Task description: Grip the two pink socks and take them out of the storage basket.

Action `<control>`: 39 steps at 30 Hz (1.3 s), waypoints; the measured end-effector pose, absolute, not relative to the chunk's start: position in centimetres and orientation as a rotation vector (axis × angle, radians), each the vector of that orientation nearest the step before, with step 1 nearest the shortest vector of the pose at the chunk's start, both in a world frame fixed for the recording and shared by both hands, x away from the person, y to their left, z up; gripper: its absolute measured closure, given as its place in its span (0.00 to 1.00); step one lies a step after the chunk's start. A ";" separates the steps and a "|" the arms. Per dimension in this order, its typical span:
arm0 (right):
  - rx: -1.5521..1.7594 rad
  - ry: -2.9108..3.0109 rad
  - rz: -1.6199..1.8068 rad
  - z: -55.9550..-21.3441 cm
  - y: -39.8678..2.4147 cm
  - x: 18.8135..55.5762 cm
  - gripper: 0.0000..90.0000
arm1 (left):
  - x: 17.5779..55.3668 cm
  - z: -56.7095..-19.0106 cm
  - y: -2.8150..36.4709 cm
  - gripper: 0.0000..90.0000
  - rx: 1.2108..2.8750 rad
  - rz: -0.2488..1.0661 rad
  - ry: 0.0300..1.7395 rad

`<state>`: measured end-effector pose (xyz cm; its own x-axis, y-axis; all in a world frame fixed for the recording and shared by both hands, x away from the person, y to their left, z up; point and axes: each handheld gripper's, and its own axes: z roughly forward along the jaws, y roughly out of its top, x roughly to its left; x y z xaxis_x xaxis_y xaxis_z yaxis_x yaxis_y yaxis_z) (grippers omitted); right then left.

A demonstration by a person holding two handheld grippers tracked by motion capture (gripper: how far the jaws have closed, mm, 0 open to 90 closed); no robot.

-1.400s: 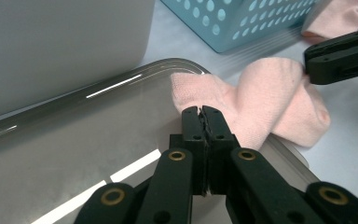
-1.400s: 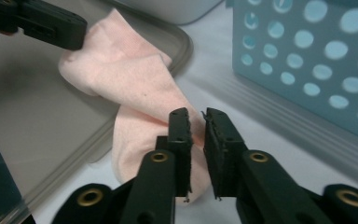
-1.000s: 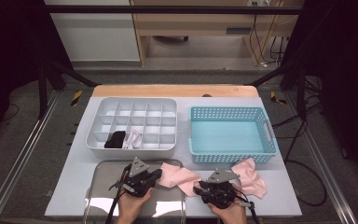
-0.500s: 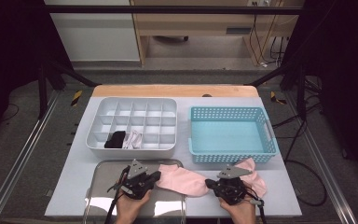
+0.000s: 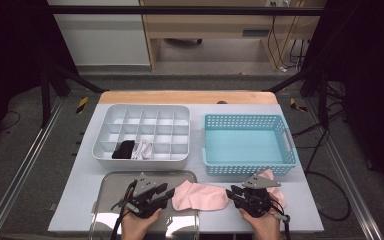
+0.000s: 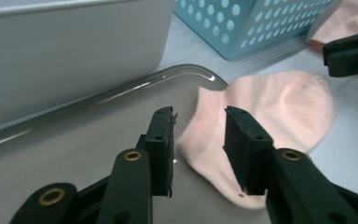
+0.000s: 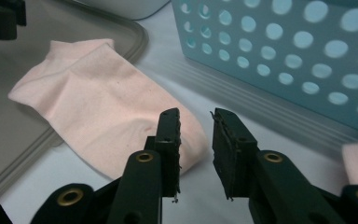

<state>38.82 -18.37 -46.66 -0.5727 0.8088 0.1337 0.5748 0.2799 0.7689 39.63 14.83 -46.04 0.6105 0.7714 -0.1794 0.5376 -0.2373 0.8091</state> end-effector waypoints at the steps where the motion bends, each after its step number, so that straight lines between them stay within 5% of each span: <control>1: 1.262 2.269 1.168 -46.8 -18.4 38.8 0.77 | 40.0 -46.2 14.6 0.67 1.936 0.313 1.035; 6: 1.308 2.287 1.155 -47.7 -18.2 39.2 0.76 | 40.9 -47.4 13.1 0.69 2.022 0.299 1.030; 14: 1.310 2.368 1.117 -48.0 -17.7 39.1 0.97 | 40.3 -47.8 12.5 0.94 2.051 0.322 1.030; 19: 1.316 2.358 1.133 -47.0 -18.5 38.5 0.98 | 39.5 -47.4 12.8 0.95 2.035 0.291 1.006; 26: 1.330 2.378 1.095 -47.2 -19.2 37.9 0.92 | 39.1 -47.5 12.7 0.92 2.059 0.284 0.980; 31: 1.319 2.263 1.175 -46.2 -20.3 38.0 0.78 | 39.3 -46.9 13.6 0.77 1.988 0.331 0.975; 39: 1.418 2.001 1.162 -44.6 -25.2 37.8 0.77 | 39.5 -45.8 15.8 0.66 1.924 0.355 1.000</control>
